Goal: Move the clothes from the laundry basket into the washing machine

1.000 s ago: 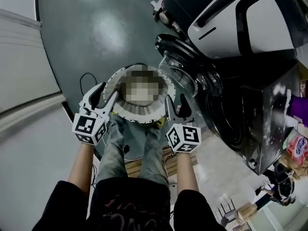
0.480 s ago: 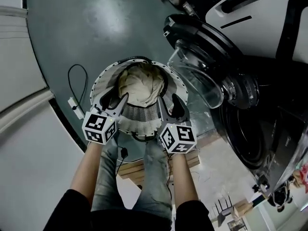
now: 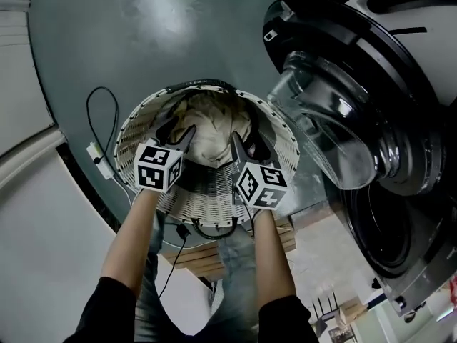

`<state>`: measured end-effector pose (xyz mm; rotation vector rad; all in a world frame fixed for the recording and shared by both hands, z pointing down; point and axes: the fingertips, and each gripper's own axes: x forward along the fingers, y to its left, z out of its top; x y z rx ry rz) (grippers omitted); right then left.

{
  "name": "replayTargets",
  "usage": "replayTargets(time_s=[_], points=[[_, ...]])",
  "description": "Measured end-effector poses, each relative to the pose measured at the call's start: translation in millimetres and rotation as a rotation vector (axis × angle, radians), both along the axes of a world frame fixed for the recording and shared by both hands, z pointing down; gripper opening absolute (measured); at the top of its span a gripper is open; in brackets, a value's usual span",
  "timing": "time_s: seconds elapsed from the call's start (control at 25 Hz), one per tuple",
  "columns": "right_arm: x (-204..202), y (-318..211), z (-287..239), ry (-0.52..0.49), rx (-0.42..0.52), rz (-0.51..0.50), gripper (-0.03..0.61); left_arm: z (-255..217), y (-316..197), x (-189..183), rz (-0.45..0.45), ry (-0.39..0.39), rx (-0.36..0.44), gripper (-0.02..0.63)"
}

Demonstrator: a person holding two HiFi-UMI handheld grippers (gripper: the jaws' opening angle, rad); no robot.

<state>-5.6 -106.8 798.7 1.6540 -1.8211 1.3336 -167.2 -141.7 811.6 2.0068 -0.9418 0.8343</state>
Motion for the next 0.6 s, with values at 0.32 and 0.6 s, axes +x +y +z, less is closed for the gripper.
replayTargets(time_s=[0.32,0.6], points=[[-23.3,26.5,109.6,-0.051,-0.173,-0.051,0.293,95.1,12.7,-1.6,0.001,-0.024,-0.127,0.222],[-27.2,39.8,177.4,-0.041,-0.244,-0.043,0.358,162.9,37.0,-14.7,0.051,-0.107,-0.224,0.341]])
